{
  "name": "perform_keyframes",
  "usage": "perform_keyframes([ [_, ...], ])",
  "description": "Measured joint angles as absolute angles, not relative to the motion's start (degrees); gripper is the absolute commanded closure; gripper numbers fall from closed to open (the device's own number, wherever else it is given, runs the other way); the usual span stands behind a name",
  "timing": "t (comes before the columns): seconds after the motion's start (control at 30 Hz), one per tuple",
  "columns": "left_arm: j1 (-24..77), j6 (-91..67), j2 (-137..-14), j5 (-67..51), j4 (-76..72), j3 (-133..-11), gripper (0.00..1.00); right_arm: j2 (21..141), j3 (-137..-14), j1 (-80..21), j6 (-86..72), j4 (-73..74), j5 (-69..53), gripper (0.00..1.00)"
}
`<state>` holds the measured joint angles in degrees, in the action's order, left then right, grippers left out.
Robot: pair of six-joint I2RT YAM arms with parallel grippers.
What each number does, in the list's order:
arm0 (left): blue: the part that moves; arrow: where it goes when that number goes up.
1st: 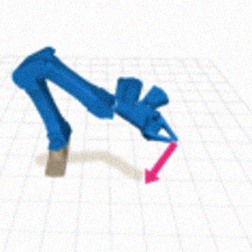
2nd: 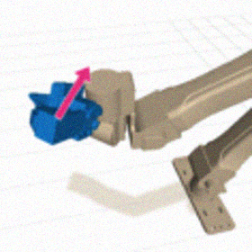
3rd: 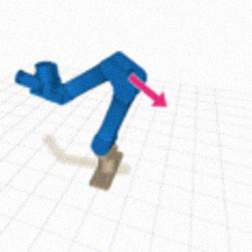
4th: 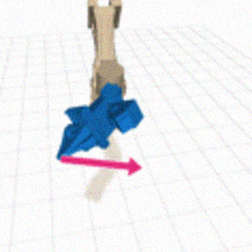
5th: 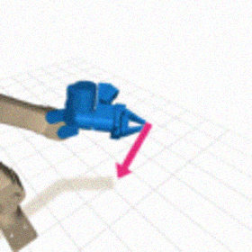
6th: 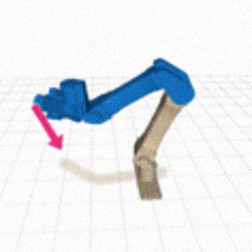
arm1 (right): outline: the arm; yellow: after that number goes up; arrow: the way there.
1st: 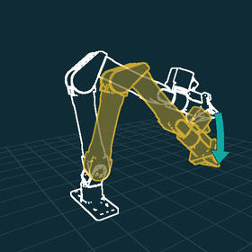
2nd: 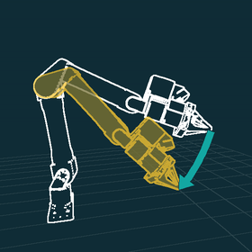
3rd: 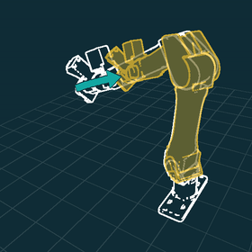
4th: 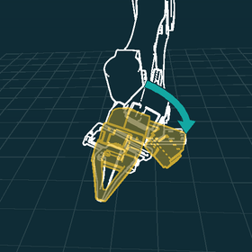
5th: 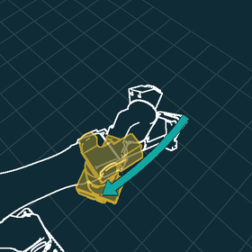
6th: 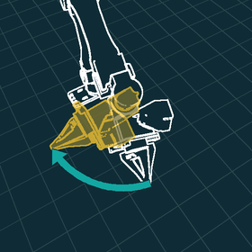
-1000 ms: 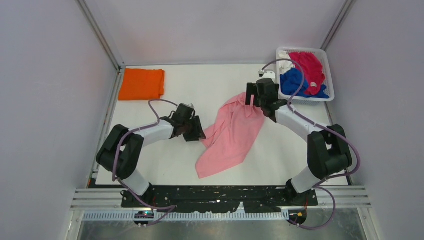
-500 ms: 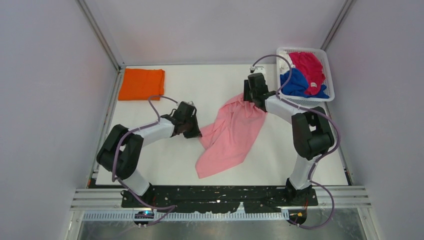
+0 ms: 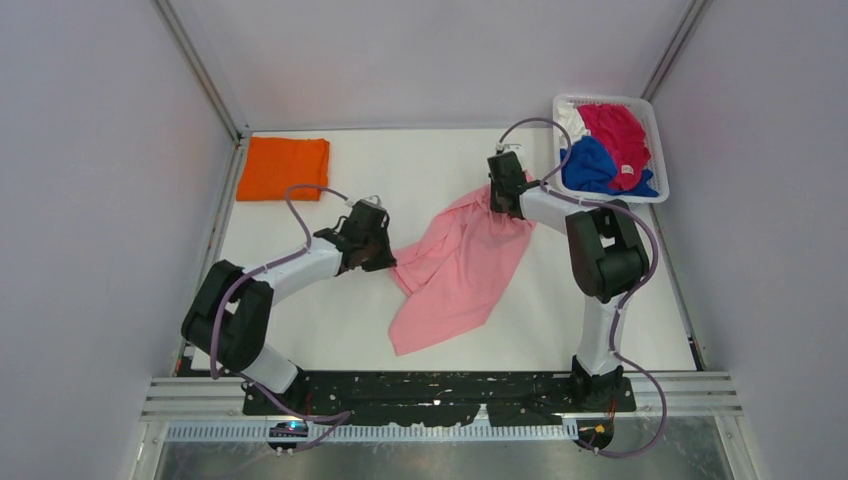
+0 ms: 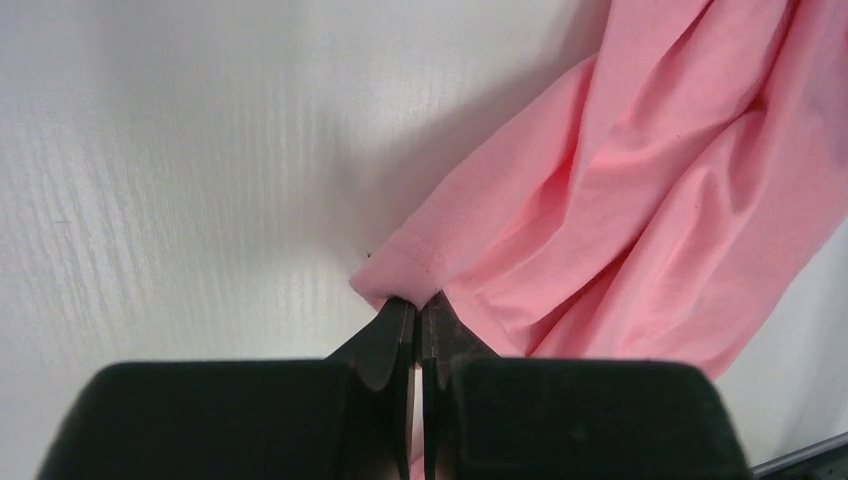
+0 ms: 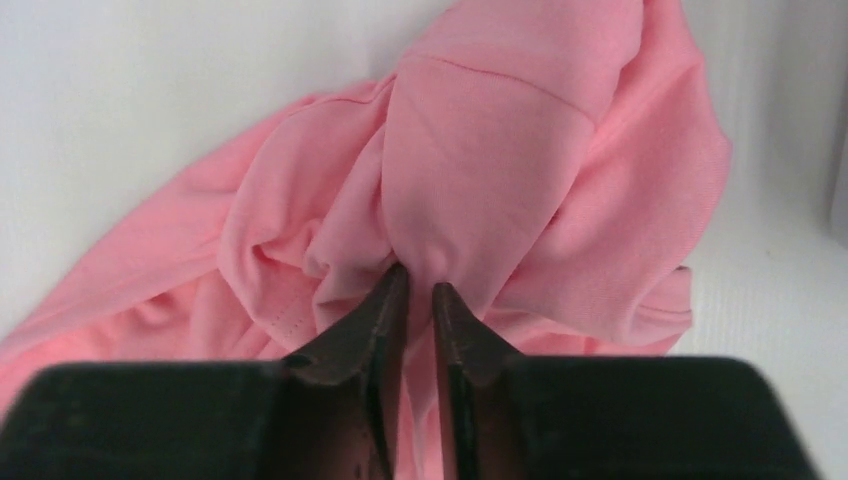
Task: Fold and stack the t-shirts
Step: Flatten out the tshirt
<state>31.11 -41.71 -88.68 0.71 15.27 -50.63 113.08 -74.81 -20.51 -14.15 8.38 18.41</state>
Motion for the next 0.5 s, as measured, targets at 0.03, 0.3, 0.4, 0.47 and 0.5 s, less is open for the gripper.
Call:
perform_keyframes([
  [0.03,31.1,-41.5,-88.6,1.2,15.6,-50.6,1.00,113.3,-74.8,-20.5,-14.4,8.6,18.6,0.88],
  [0.3,31.1,-40.2,-78.7,8.1,20.1,-50.7,1.00,101.1,-69.3,-20.5,-14.7,8.9,23.0,0.95],
  [0.4,31.1,-39.7,-68.7,12.2,21.4,-50.8,1.00,86.7,-64.7,-20.5,-14.5,7.4,24.1,0.95],
  [0.47,31.1,-39.0,-61.6,15.0,22.1,-50.9,1.00,77.1,-62.9,-20.5,-14.4,6.3,24.2,0.95],
  [0.5,31.1,-38.6,-58.6,16.0,22.4,-51.0,1.00,72.7,-62.4,-20.5,-14.4,5.8,24.2,0.95],
])
